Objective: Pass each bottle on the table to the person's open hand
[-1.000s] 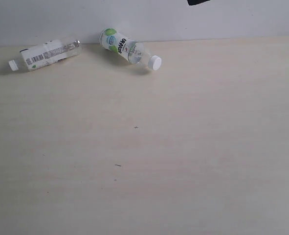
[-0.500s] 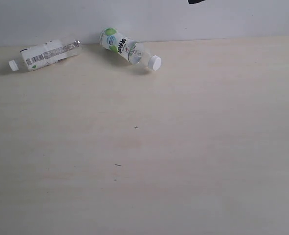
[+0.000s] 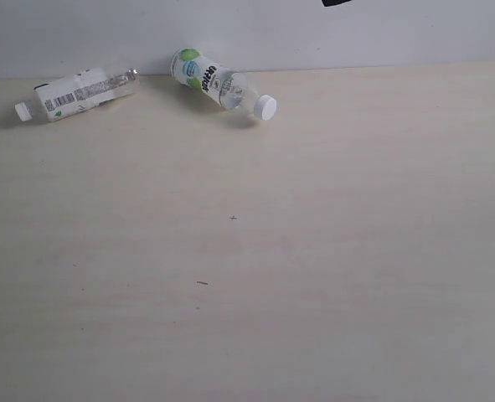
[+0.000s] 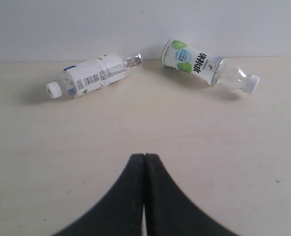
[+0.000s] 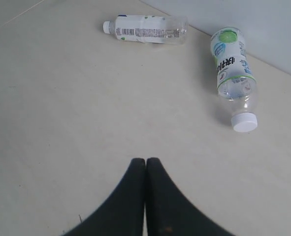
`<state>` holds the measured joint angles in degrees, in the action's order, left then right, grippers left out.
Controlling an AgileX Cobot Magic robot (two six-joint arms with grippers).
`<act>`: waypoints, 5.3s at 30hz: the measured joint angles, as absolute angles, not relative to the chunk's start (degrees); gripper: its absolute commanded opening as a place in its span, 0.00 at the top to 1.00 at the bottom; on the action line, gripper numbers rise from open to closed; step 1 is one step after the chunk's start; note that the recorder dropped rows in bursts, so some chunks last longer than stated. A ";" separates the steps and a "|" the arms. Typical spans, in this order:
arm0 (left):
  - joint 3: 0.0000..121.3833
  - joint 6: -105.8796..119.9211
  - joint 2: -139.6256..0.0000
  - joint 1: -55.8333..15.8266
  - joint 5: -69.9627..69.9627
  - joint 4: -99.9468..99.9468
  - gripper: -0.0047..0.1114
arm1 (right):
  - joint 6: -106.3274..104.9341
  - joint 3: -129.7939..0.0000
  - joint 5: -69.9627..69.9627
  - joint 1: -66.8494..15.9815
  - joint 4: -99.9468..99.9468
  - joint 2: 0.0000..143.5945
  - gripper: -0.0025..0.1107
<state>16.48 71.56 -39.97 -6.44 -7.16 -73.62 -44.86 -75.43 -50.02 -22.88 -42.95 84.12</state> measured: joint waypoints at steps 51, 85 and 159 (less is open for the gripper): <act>16.48 71.56 -39.97 -6.44 -7.16 -73.62 0.96 | -41.44 -82.31 -38.90 -22.88 -41.90 96.51 0.98; 16.48 71.56 -39.97 -6.44 -7.16 -73.62 0.96 | -39.66 -148.31 -57.39 -30.89 -10.72 149.96 0.32; 16.48 71.56 -39.97 -6.44 -7.16 -73.62 0.96 | -34.50 -148.66 -57.83 -29.99 -4.13 157.04 0.34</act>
<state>16.48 71.56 -39.97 -6.44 -7.16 -73.62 -34.50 -148.66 -57.83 -29.99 -4.13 157.04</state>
